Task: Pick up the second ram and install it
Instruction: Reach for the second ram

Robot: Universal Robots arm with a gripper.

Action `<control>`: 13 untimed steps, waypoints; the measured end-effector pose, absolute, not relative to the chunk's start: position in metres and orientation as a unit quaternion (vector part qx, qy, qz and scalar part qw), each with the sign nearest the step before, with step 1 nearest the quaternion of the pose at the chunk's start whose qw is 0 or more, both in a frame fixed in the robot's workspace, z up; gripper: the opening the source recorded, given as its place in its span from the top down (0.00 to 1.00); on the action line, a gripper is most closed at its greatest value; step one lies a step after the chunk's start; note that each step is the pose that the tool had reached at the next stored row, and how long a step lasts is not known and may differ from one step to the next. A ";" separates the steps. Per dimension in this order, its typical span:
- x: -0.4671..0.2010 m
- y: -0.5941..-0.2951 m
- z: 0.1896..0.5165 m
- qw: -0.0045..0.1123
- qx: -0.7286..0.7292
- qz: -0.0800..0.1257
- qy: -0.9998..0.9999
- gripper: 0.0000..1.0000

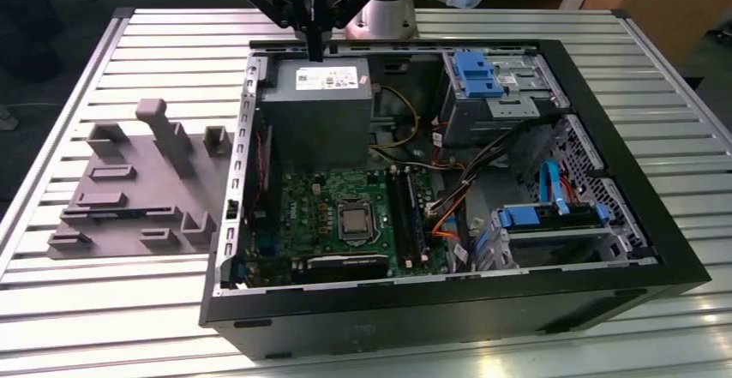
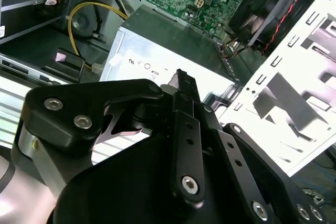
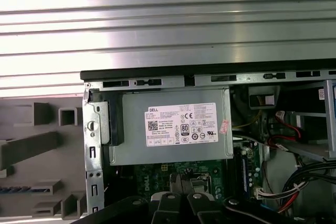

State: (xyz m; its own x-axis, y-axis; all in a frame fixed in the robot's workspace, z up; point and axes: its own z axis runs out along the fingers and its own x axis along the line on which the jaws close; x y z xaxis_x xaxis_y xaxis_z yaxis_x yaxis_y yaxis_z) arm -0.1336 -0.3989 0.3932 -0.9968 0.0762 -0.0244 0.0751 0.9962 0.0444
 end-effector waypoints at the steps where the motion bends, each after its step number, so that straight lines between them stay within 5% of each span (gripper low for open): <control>1: -0.135 -0.399 0.393 0.013 0.038 0.022 0.999 0.89; 13: -0.147 -0.399 0.393 0.013 0.038 0.022 0.999 0.89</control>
